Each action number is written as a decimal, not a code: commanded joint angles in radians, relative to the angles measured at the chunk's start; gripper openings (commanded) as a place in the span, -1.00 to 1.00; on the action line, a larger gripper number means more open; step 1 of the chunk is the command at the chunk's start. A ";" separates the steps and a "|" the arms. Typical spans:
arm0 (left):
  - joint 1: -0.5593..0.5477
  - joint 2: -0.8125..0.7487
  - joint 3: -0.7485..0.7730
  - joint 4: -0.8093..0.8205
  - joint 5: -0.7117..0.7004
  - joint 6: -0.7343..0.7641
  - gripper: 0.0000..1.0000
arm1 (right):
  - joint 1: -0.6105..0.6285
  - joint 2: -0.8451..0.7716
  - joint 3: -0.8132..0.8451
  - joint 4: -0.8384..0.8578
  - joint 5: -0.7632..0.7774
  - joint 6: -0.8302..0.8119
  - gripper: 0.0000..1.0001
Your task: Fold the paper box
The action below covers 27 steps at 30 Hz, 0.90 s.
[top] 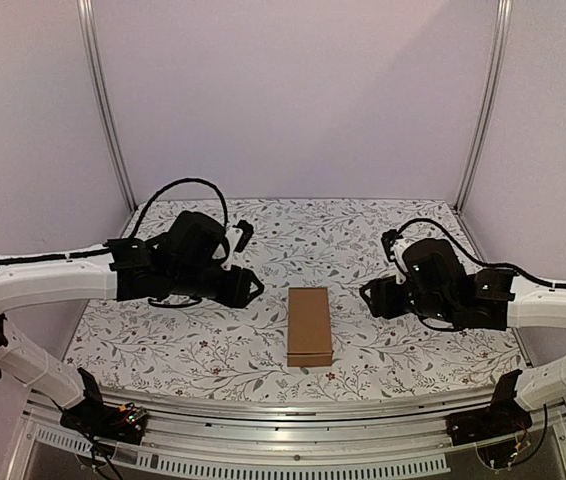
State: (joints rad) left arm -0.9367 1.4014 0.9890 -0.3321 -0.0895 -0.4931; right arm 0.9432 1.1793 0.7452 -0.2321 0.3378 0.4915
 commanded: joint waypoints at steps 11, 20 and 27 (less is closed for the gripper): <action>0.010 -0.297 0.138 -0.351 -0.280 0.134 0.99 | -0.003 -0.189 0.206 -0.327 0.174 -0.166 0.97; 0.203 -0.357 0.256 -0.462 -0.170 0.240 0.99 | -0.187 -0.178 0.370 -0.507 0.146 -0.180 0.98; 0.496 -0.407 0.148 -0.394 0.059 0.232 0.99 | -0.539 -0.189 0.379 -0.535 -0.193 -0.158 0.97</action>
State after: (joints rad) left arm -0.5709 1.0191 1.2144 -0.7334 -0.1886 -0.2691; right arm 0.5243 0.9932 1.1149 -0.7017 0.3550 0.3241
